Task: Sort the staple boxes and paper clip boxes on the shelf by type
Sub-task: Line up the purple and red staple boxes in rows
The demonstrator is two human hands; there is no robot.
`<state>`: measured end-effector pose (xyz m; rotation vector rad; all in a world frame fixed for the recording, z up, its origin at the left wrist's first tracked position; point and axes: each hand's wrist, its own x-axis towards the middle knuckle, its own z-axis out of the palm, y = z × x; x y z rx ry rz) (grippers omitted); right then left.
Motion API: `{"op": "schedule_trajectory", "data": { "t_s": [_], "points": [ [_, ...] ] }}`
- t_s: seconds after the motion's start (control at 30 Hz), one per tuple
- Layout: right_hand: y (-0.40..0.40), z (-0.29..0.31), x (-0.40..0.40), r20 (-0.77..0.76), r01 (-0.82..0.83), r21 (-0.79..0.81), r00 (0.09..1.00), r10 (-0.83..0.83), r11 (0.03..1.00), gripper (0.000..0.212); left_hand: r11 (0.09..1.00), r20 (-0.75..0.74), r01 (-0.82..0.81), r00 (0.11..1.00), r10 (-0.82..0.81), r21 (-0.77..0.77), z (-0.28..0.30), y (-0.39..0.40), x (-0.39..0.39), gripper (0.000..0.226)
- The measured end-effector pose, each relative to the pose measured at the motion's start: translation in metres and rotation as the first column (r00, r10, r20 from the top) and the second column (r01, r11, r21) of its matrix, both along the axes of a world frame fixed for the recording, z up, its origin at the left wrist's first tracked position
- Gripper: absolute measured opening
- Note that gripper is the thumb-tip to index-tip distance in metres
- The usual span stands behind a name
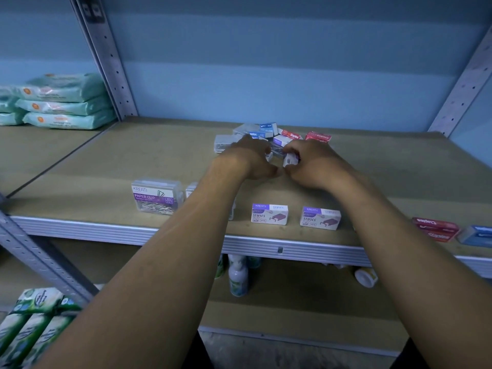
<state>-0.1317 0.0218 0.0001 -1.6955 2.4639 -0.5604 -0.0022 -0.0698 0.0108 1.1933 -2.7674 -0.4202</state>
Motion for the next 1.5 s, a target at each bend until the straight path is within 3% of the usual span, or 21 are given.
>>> {"op": "schedule_trajectory", "data": {
  "t_s": [0.2, 0.33, 0.77, 1.07, 1.2, 1.5],
  "points": [
    [0.001, 0.003, 0.001, -0.004, -0.011, 0.059, 1.0, 0.011, 0.998, 0.044, 0.998, 0.151, 0.006, 0.989, 0.003, -0.059, -0.004, 0.003, -0.01, 0.056],
    [0.003, 0.0, 0.0, -0.007, -0.012, 0.038, 1.0, 0.013, 0.999, 0.035, 0.998, 0.184, -0.017, 0.982, 0.028, -0.059, -0.002, 0.0, -0.008, 0.059],
    [0.018, 0.007, 0.008, 0.013, -0.014, 0.026, 1.0, 0.014, 1.0, 0.028, 0.998, 0.131, -0.065, 0.989, 0.068, -0.027, 0.007, 0.012, 0.012, 0.042],
    [0.027, 0.011, 0.015, -0.013, -0.045, 0.046, 0.999, 0.045, 0.998, 0.024, 0.997, 0.12, -0.074, 0.99, 0.076, -0.017, 0.008, 0.021, 0.022, 0.044],
    [0.034, 0.01, 0.014, -0.03, -0.081, 0.043, 0.996, 0.082, 0.996, 0.034, 0.996, 0.084, -0.093, 0.992, 0.094, -0.013, 0.007, 0.024, 0.022, 0.038],
    [0.041, 0.008, 0.004, 0.053, -0.049, -0.085, 0.997, 0.053, 0.995, 0.036, 0.992, 0.005, -0.095, 0.995, 0.095, -0.086, 0.009, 0.032, 0.022, 0.029]
  ]
}}
